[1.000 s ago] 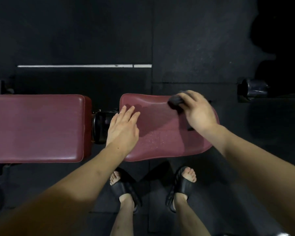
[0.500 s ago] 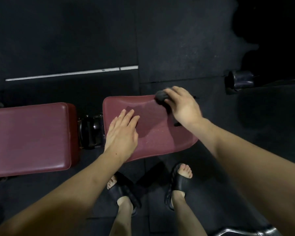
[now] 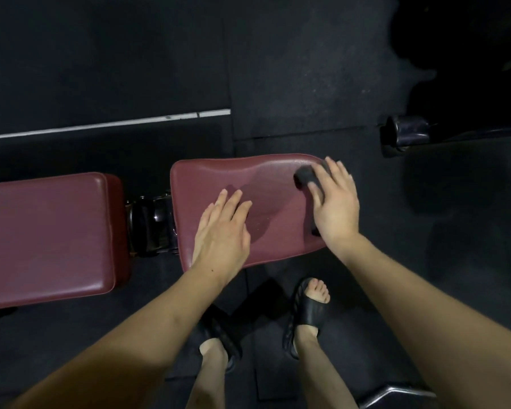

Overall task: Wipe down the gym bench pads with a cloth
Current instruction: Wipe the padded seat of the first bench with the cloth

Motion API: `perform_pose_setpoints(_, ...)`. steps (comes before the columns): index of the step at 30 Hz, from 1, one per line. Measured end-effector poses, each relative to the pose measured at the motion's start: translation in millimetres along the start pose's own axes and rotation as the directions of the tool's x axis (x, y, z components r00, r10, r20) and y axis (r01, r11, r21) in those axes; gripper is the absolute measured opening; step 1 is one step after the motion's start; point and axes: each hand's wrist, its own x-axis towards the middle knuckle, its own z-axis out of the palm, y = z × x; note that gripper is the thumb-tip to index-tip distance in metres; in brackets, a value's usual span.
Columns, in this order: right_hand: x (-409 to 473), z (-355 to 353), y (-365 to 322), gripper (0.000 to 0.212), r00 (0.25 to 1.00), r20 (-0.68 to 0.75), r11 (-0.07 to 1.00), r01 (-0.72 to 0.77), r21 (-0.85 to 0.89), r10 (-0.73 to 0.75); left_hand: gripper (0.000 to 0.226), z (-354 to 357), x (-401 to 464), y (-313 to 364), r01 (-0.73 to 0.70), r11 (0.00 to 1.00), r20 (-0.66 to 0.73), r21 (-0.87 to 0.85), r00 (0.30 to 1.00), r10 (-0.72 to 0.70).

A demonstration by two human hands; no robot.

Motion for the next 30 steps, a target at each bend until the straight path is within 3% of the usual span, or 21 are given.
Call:
perform_pose_setpoints(4, 29.5, 29.1, -49.1, 0.035, 0.991, -0.09, 0.995, -0.102, 0.0, 0.102, 0.052, -2.4, -4.7, -22.5, 0.031, 1.0, -0.02, -0.003, 0.999, -0.031)
perform_pose_setpoints(6, 28.5, 52.0, -88.4, 0.032, 0.992, -0.122, 0.999, 0.04, -0.008, -0.041, 0.053, -4.6, -9.9, -36.8, 0.06, 0.998, -0.042, -0.01, 0.997, -0.061)
perform_pose_setpoints(10, 7.5, 78.3, -151.4, 0.037, 0.936, 0.113, 0.942, 0.331, 0.048, -0.334, 0.053, -8.8, -26.7, -67.6, 0.137, 0.991, -0.066, -0.001, 0.988, -0.136)
perform_pose_setpoints(14, 17.3, 67.8, -121.4, 0.041, 0.889, 0.138, 0.899, 0.433, 0.059, -0.437, 0.056, -10.8, -40.3, -92.1, 0.151, 0.988, -0.039, -0.011, 0.988, -0.151)
perform_pose_setpoints(18, 40.0, 79.5, -144.3, 0.04, 0.931, 0.13, 0.94, 0.337, 0.052, -0.341, 0.06, -7.2, -48.7, -106.8, 0.11, 0.994, 0.003, 0.001, 0.994, -0.11)
perform_pose_setpoints(20, 44.5, 90.1, -163.0, 0.039, 0.926, 0.113, 0.932, 0.354, 0.076, -0.361, 0.059, -8.2, -53.1, -113.7, 0.125, 0.992, -0.004, -0.028, 0.992, -0.125)
perform_pose_setpoints(25, -20.5, 90.4, -165.0, 0.031, 0.858, 0.074, 0.861, 0.505, 0.065, -0.509, 0.056, -17.1, -68.4, -144.6, 0.215, 0.973, -0.026, -0.087, 0.976, -0.218)
perform_pose_setpoints(30, -100.8, 73.0, -149.5, 0.038, 0.726, 0.243, 0.761, 0.642, 0.095, -0.643, 0.054, -25.0, -91.3, -167.5, 0.189, 0.977, -0.012, -0.099, 0.982, -0.191)
